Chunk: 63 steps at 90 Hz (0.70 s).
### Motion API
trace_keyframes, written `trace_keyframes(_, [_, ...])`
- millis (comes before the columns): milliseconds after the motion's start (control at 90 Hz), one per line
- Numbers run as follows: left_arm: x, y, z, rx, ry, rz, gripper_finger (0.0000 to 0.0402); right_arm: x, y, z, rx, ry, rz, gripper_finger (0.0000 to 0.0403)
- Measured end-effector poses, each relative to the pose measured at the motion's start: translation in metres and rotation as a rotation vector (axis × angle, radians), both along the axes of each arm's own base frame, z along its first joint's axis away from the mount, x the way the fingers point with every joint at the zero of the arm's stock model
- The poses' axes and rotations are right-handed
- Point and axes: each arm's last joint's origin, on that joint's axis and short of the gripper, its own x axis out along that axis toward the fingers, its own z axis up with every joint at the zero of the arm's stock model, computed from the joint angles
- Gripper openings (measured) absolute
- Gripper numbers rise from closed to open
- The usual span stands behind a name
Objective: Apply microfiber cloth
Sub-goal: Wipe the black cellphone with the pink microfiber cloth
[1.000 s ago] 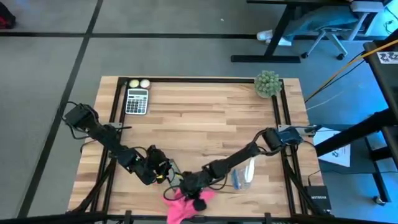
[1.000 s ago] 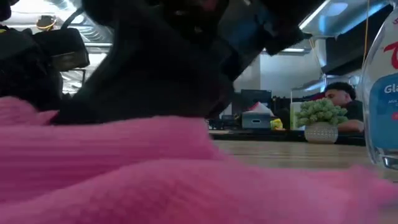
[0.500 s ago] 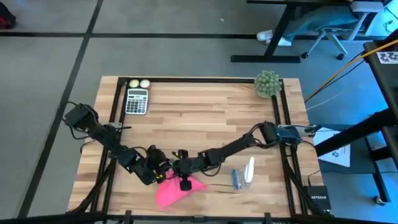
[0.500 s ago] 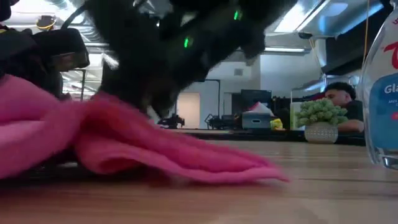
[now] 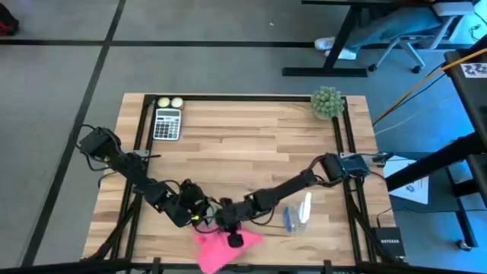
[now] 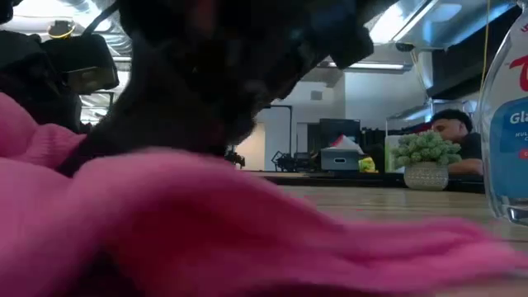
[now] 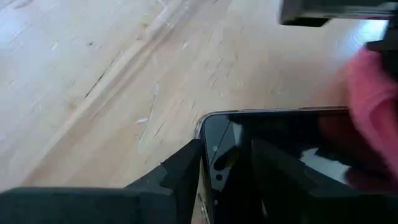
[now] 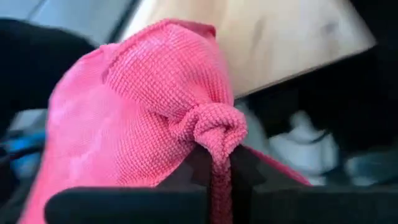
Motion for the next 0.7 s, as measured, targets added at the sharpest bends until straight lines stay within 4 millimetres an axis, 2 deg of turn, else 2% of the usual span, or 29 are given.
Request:
trace_keyframes(100, [0.000, 0.000, 0.000, 0.001, -0.001, 0.002, 0.0128, -0.009, 0.001, 0.008, 0.025, 0.068, 0.056, 0.0003])
trace_keyframes(211, [0.000, 0.000, 0.000, 0.001, 0.000, 0.001, 0.0128, -0.006, -0.005, 0.034, -0.022, -0.030, 0.030, 0.0003])
trace_keyframes(344, [0.000, 0.000, 0.000, 0.005, 0.000, 0.003, 0.0128, 0.005, -0.026, 0.055, -0.147, -0.174, -0.111, 0.0003])
trace_keyframes(400, [0.000, 0.001, 0.000, 0.006, 0.001, 0.003, 0.0128, 0.008, -0.034, 0.053, -0.198, -0.181, -0.166, 0.0003])
trace_keyframes(556, [0.000, 0.001, 0.000, 0.008, 0.002, 0.002, 0.0128, 0.014, -0.048, 0.029, -0.224, -0.116, -0.263, 0.0003])
trace_keyframes(700, [0.000, 0.001, 0.000, 0.006, 0.003, 0.002, 0.0128, 0.013, -0.039, 0.014, -0.170, -0.067, -0.242, 0.0003])
